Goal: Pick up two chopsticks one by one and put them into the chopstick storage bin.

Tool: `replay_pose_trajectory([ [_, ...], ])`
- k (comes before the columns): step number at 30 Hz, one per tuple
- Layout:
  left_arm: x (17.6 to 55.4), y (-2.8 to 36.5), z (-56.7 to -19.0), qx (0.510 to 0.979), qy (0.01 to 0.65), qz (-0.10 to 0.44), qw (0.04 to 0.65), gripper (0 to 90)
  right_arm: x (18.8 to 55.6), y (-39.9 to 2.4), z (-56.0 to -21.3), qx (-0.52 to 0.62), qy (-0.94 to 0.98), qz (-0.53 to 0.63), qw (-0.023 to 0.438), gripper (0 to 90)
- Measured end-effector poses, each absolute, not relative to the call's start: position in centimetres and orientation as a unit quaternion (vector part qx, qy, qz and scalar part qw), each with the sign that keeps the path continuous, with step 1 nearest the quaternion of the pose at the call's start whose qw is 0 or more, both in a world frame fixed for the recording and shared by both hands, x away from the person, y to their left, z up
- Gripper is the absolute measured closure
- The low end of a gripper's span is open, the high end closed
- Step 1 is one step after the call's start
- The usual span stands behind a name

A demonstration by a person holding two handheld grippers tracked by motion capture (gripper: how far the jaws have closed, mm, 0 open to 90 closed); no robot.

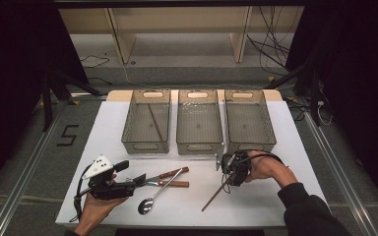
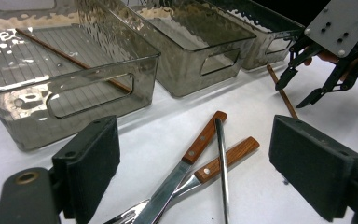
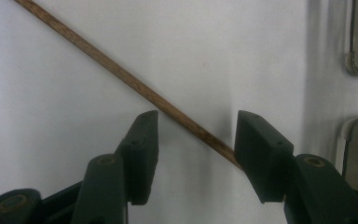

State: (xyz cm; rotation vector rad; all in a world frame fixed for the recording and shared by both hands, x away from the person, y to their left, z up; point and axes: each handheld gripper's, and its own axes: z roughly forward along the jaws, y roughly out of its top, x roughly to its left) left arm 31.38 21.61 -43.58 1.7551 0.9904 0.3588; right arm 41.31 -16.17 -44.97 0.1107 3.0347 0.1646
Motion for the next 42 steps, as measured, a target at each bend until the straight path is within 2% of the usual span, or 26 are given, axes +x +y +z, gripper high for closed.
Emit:
replay_pose_trajectory([
  [17,31.4,21.3,-43.7,0.736,0.409,0.145,0.519,15.8,41.9,-15.5,-45.4,0.019,0.999,0.032,0.029,56.4],
  [38,31.4,21.3,-43.8,0.738,0.411,0.143,0.517,15.8,41.3,-15.0,-45.4,-0.024,1.0,0.017,0.003,82.5],
  [42,31.5,21.3,-43.8,0.738,0.411,0.143,0.516,15.8,41.2,-14.9,-45.4,-0.031,0.999,0.016,0.003,84.1],
])
